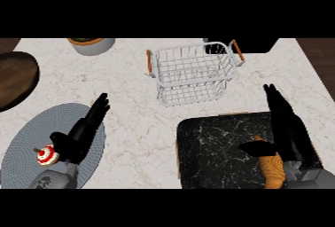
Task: Pick the croissant from the tray and place it in the tiered basket
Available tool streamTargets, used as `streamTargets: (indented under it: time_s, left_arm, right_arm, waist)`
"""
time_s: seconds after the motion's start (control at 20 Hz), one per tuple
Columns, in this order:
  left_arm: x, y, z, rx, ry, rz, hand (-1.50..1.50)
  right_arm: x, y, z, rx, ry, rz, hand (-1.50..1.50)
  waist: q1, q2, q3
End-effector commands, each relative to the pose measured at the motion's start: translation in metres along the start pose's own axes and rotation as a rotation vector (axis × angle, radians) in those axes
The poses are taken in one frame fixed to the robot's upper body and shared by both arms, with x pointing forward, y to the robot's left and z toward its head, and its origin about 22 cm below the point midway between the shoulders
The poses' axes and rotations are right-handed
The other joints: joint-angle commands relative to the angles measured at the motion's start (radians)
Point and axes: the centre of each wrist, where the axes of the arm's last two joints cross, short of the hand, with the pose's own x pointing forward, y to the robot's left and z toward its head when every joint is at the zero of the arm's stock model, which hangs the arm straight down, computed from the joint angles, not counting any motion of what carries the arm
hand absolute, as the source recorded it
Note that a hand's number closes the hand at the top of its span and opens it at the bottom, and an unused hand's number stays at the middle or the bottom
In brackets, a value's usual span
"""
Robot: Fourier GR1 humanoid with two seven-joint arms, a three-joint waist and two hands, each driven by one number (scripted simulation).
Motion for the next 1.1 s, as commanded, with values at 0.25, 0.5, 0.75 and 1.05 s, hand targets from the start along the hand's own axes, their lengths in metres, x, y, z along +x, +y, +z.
streamTargets:
  time_s: [0.25, 0.5, 0.75, 1.05]
  left_arm:
    - [0.001, -0.001, -0.004, -0.017, 0.001, -0.002, 0.00]
    - [-0.002, 0.004, 0.001, -0.024, -0.014, -0.003, 0.00]
    - [0.002, -0.015, -0.019, -0.023, -0.003, 0.010, 0.00]
    - [-0.001, 0.003, -0.004, -0.022, -0.034, 0.009, 0.00]
  right_arm:
    - [0.043, -0.022, 0.029, 0.267, 0.210, 0.532, -1.50]
    - [0.077, -0.033, 0.058, 0.299, 0.287, 0.559, -1.50]
    - [0.092, -0.031, 0.056, 0.268, 0.324, 0.549, -1.50]
    - [0.070, -0.027, 0.053, 0.201, 0.429, 0.656, -1.50]
  waist:
    - [0.016, 0.000, 0.002]
    - [0.018, 0.002, 0.008]
    - [0.014, 0.011, 0.009]
    - [0.020, 0.004, 0.009]
